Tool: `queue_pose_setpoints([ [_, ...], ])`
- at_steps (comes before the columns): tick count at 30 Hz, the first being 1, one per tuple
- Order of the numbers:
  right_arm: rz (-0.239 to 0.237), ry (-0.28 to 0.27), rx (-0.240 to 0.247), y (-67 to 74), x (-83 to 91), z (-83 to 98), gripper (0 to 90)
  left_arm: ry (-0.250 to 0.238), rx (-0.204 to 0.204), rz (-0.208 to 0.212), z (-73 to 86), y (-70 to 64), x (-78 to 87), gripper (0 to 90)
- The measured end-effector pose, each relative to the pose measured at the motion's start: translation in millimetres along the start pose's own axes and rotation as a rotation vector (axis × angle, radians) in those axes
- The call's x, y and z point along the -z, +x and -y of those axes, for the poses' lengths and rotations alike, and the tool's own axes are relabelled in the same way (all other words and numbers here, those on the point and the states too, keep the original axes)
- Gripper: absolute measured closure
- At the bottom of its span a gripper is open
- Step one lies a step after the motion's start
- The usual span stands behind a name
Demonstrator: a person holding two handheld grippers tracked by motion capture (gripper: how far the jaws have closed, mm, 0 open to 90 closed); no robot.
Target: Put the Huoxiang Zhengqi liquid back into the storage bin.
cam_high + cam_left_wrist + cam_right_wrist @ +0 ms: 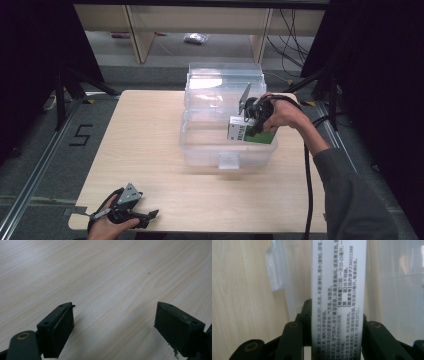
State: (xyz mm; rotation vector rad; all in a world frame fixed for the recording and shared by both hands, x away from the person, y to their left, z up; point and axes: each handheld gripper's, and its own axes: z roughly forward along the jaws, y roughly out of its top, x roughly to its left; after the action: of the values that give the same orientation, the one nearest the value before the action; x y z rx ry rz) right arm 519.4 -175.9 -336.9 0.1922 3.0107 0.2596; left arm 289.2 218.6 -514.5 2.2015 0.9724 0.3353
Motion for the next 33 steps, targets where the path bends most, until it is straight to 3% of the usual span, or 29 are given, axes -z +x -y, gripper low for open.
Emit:
queue_pose_setpoints([
  [2, -0.013, 0.015, -0.019, -0.3, -5.1, 1.5, 65.2, -0.001, 0.0, 0.001, -0.3, -0.3, -0.5, 15.4],
  [4, -0.021, 0.007, 0.0, -2.2, -10.9, 2.8, 65.2, -0.011, 0.017, -0.006, -0.3, -1.0, -1.4, 15.4],
  [5, -0.031, 0.008, -0.019, -1.7, -14.3, 3.3, 65.1, -0.016, 0.016, 0.0, 0.0, -1.0, -1.3, 15.4],
  [6, -0.026, 0.018, -0.006, -3.4, -16.1, 4.2, 65.2, -0.005, 0.001, 0.003, -0.2, 0.0, -1.0, 15.4],
  [9, -0.031, 0.022, 0.007, -5.4, -22.8, 6.1, 65.1, -0.013, 0.011, -0.005, 0.1, -1.0, -1.9, 15.4],
  [10, -0.041, 0.022, -0.03, -3.3, -24.5, 6.7, 65.1, -0.017, 0.015, -0.003, 0.2, -0.7, -2.2, 15.4],
  [12, -0.032, 0.032, -0.006, -5.7, -28.8, 8.9, 65.1, -0.002, -0.002, 0.003, 0.0, 0.3, -0.7, 15.4],
  [13, -0.048, 0.026, -0.025, -4.1, -31.2, 8.8, 65.1, -0.014, 0.014, -0.003, 0.1, -1.1, -1.7, 15.4],
  [16, -0.044, 0.036, 0.029, -7.3, -39.5, 11.3, 65.1, -0.012, 0.014, -0.005, -0.1, -1.2, -1.7, 15.4],
  [18, -0.064, 0.031, 0.004, -5.6, -44.4, 12.0, 65.0, -0.012, 0.011, -0.004, -0.1, -0.8, -2.1, 15.4],
  [22, -0.064, 0.027, 0.004, -5.3, -49.9, 13.1, 65.0, -0.015, 0.014, -0.005, 0.1, -1.1, -1.8, 15.4],
  [24, -0.053, 0.033, 0.04, -8.1, -52.8, 13.9, 64.9, -0.013, 0.011, -0.005, 0.1, -1.3, -2.0, 15.4],
  [26, -0.056, 0.032, 0.035, -8.2, -56.2, 14.3, 64.9, -0.011, 0.015, -0.006, -0.2, -1.1, -1.8, 15.4],
  [27, -0.075, 0.032, -0.004, -6.3, -58.0, 14.4, 64.9, -0.013, 0.013, -0.005, 0.1, -1.0, -1.8, 15.4],
  [33, -0.076, 0.043, 0.006, -7.0, -66.0, 15.8, 64.9, -0.011, 0.008, 0.003, 0.2, -0.5, -1.5, 15.4],
])
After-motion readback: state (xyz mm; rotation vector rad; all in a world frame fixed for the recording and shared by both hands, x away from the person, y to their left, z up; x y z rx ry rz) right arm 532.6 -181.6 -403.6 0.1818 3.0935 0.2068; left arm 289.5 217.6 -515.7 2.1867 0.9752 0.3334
